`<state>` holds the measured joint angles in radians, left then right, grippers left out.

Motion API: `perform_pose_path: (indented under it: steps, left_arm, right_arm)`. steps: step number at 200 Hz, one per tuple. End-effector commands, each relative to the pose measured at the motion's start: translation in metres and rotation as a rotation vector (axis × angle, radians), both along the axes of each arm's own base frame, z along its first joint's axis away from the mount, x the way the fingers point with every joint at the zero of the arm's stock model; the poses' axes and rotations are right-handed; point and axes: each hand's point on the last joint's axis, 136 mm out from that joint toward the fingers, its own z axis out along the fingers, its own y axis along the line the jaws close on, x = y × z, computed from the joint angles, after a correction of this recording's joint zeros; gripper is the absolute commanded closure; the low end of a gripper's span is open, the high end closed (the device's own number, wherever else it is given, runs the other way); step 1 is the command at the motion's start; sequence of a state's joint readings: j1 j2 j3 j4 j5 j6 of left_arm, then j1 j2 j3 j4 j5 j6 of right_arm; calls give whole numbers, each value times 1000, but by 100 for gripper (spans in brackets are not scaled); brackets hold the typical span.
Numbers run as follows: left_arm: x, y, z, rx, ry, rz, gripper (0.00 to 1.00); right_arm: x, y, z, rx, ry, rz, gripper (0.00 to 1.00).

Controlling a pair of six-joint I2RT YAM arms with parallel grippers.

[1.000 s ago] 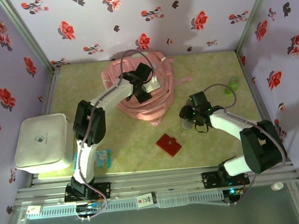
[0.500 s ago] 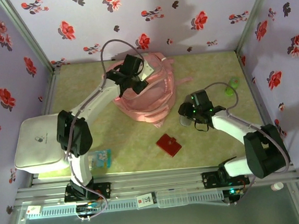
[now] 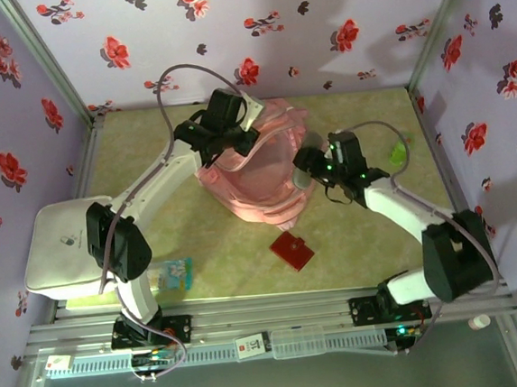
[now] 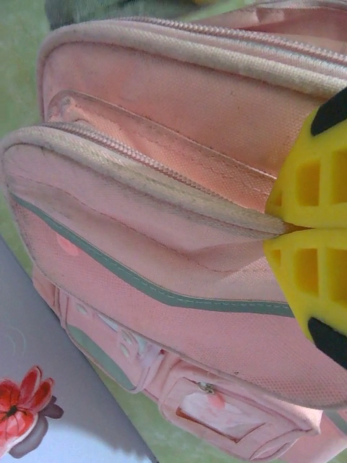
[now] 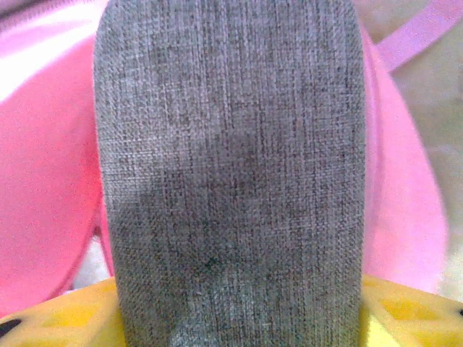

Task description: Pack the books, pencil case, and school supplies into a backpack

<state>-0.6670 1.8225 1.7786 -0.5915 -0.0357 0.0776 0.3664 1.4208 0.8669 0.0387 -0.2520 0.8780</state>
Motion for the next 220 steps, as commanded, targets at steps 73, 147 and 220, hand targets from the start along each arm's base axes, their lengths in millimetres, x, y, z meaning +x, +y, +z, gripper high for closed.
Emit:
perform_pose_path:
  steps: [73,147,220]
  left_arm:
    - [30,-19,74,-261,-79,123,100]
    - [44,1,71,-309,-41,216,100]
    - [45,6,64,-307,-23,218,100]
  right_arm:
    - [92,91,1,311,27,-3,40]
    - [122,114,-2,361,-11,32,15]
    - [89,85,-7,304,-18,-14,31]
